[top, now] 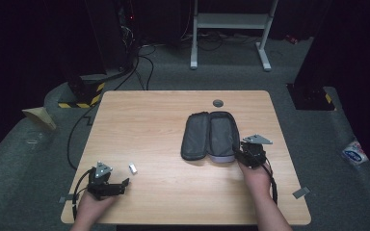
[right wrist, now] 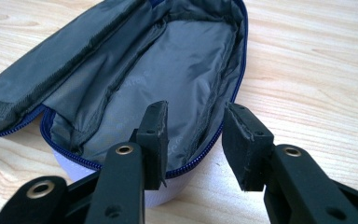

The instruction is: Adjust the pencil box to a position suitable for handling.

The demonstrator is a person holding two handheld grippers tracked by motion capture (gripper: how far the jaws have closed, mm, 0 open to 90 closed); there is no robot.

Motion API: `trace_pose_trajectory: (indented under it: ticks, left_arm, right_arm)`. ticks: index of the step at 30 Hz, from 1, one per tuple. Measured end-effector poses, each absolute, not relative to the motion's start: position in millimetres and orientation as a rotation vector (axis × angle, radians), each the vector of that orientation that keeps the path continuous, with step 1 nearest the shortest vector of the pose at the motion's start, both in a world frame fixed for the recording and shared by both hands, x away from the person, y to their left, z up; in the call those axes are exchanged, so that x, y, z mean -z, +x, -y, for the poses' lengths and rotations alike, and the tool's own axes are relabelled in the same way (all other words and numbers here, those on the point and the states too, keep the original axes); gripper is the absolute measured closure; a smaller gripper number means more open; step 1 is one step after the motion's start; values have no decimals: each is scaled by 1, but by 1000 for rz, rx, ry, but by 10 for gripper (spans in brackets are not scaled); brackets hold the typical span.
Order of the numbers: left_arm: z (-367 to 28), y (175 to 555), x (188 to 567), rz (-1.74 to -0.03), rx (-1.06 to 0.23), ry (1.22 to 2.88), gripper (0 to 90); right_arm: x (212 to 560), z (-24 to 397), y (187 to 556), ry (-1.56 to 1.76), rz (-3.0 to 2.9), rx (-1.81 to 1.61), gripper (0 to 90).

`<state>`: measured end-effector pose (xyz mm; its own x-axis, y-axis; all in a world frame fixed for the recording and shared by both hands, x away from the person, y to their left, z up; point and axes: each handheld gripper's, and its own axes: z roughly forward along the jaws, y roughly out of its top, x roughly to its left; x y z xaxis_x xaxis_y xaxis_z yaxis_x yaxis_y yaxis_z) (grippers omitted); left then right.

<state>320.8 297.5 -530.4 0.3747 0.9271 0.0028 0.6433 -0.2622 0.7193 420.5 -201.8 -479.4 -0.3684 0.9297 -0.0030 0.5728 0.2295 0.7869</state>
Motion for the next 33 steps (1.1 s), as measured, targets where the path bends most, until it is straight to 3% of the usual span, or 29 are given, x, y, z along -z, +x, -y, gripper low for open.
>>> trace_pose_trajectory:
  ticks: [6, 18, 26, 33]
  left_arm:
    - [-297, 321, 530, -1350, -577, 2003, 56]
    - [-297, 320, 530, -1350, -575, 2004, 59]
    - [-297, 319, 530, -1342, -583, 1998, 81]
    - [-298, 316, 528, -1363, -604, 1987, 153]
  right_arm:
    - [480, 202, 420, 1377, -2028, -982, 586]
    - [491, 199, 416, 1413, -2033, -973, 429]
    - [494, 185, 395, 1384, -2061, -1012, 371]
    - [497, 163, 367, 1337, -2087, -1103, 360]
